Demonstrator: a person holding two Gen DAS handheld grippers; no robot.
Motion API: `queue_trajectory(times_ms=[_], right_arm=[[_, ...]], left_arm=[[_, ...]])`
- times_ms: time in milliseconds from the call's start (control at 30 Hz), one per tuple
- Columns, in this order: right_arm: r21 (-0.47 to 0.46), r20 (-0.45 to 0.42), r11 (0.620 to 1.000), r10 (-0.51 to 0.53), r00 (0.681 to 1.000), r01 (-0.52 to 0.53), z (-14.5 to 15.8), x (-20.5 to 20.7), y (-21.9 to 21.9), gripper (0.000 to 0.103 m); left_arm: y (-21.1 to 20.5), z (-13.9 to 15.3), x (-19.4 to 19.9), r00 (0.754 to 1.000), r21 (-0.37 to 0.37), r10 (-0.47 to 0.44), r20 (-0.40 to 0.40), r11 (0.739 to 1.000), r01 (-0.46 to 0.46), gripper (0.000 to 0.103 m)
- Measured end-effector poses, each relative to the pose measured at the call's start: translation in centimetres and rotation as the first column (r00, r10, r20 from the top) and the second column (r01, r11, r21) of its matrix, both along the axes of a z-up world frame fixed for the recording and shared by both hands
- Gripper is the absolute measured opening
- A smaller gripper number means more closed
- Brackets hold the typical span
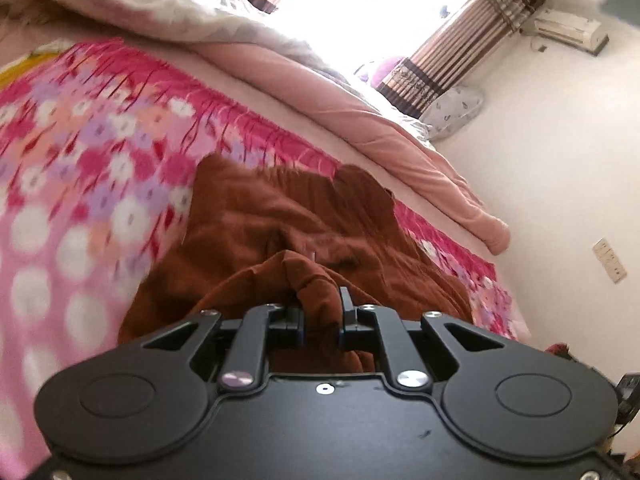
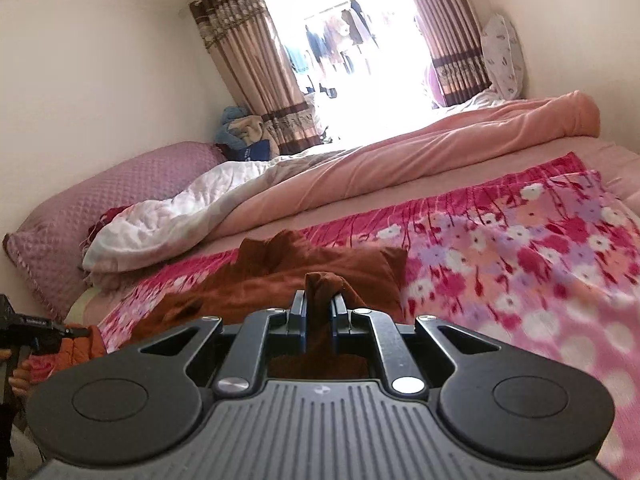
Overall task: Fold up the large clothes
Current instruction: 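Grasp the jacket hem with both grippers and fold it toward the collar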
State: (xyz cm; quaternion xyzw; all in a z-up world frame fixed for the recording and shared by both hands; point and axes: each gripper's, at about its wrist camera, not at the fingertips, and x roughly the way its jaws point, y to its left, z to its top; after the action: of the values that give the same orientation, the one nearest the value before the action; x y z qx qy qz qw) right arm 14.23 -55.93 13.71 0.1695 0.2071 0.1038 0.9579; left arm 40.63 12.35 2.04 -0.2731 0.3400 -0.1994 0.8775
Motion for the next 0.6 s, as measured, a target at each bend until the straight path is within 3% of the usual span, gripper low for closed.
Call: queue_trajectory(times_ms=[133, 233, 433, 600], right_arm=[[0.010, -0.025, 1.000, -0.017, 1.000, 0.018, 0.3, 5.8, -0.4, 0.011], [0.024, -0.023, 0.999, -0.041, 0.999, 0.041, 0.2, 9.5, -0.8, 0.011], [0.041, -0.052, 0.994, -0.100, 0.994, 0.102, -1.6, 17.1, -2.3, 0.011], [0.034, -0.119, 0.990, -0.135, 0.984, 0.140, -4.9, 22.1, -3.6, 0.009]], left_arm=[[-0.6, 1.2, 5.6, 1.000, 0.021, 0.022, 0.015, 1.000, -0.022, 0.011], [-1.6, 1.7, 9.7, 0.998, 0.082, 0.045, 0.033, 0.995, -0.048, 0.011], [-2.3, -0.8, 16.9, 0.992, 0.178, 0.124, -0.002, 0.976, -0.121, 0.012], [-3.7, -3.5, 20.8, 0.992, 0.268, 0.118, -0.039, 0.958, -0.103, 0.012]])
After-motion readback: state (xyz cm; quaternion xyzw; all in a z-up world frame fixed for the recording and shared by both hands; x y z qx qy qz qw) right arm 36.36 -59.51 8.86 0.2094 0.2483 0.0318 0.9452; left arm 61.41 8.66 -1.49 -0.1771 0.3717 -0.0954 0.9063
